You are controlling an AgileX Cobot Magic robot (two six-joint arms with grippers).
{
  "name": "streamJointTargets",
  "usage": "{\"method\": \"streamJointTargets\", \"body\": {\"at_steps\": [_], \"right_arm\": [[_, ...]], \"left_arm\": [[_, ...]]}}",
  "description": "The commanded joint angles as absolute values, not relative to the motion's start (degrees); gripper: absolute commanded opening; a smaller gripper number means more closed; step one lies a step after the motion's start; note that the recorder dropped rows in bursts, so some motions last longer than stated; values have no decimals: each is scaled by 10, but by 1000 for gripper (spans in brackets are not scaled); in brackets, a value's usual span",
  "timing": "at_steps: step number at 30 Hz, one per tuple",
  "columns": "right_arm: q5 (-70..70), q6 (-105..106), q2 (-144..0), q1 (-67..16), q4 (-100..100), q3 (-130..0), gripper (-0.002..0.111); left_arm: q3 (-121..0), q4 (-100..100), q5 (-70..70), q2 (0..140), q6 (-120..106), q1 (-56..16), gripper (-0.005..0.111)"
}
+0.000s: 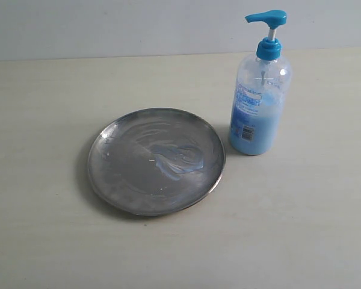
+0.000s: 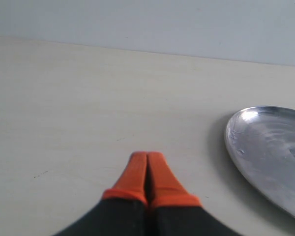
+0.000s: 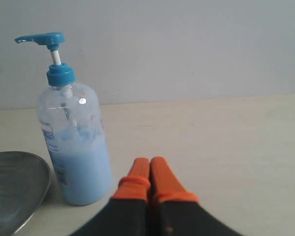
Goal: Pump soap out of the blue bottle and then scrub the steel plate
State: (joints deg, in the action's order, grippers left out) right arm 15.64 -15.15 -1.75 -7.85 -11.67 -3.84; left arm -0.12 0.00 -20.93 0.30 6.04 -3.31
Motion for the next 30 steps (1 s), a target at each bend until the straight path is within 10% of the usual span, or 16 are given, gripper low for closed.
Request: {"method": "streamJointTargets", "body": {"at_steps": [1, 30], "right_arm": [[153, -150, -15, -75, -120, -32, 0], [141, -29, 0, -45, -49, 0, 0]], "left_arm": [[0, -3, -204, 0, 63, -33, 1], [0, -3, -204, 0, 64, -33, 1]]}}
